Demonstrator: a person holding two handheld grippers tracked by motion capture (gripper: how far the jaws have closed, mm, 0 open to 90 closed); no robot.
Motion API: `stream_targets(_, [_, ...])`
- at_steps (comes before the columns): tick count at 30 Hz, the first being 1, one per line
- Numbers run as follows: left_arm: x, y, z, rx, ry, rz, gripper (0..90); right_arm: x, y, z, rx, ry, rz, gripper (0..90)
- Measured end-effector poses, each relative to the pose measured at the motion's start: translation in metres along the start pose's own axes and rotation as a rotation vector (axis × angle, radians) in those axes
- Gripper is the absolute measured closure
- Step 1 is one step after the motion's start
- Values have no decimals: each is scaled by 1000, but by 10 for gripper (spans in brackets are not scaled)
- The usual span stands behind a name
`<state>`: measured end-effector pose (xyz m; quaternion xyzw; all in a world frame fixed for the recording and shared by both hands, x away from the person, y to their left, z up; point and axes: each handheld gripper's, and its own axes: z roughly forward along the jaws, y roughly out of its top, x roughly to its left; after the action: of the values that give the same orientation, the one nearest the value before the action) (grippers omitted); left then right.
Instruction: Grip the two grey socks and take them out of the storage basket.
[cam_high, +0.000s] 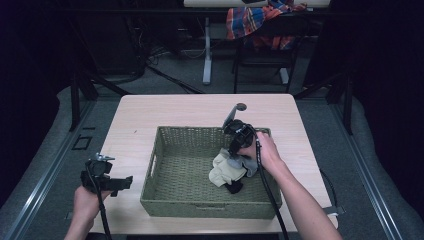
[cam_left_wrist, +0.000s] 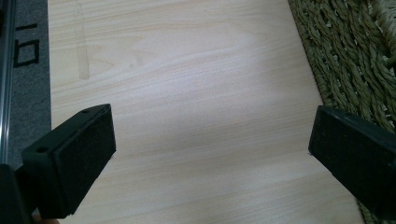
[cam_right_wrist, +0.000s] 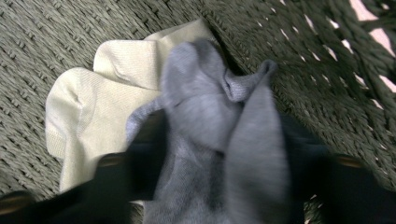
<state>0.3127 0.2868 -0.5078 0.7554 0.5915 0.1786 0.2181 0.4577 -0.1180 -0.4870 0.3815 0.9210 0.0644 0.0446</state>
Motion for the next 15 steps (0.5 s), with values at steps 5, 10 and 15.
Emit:
stream_targets(5, [0, 0, 0, 0, -1, 0, 8, 4, 1, 1, -11, 11, -10, 819])
stream_targets(10, [0, 0, 0, 0, -1, 0, 8, 2, -1, -6, -23, 28, 0, 846])
stream_targets(15, [0, 0, 0, -1, -3, 2, 8, 1, -3, -23, -49, 48, 0, 848])
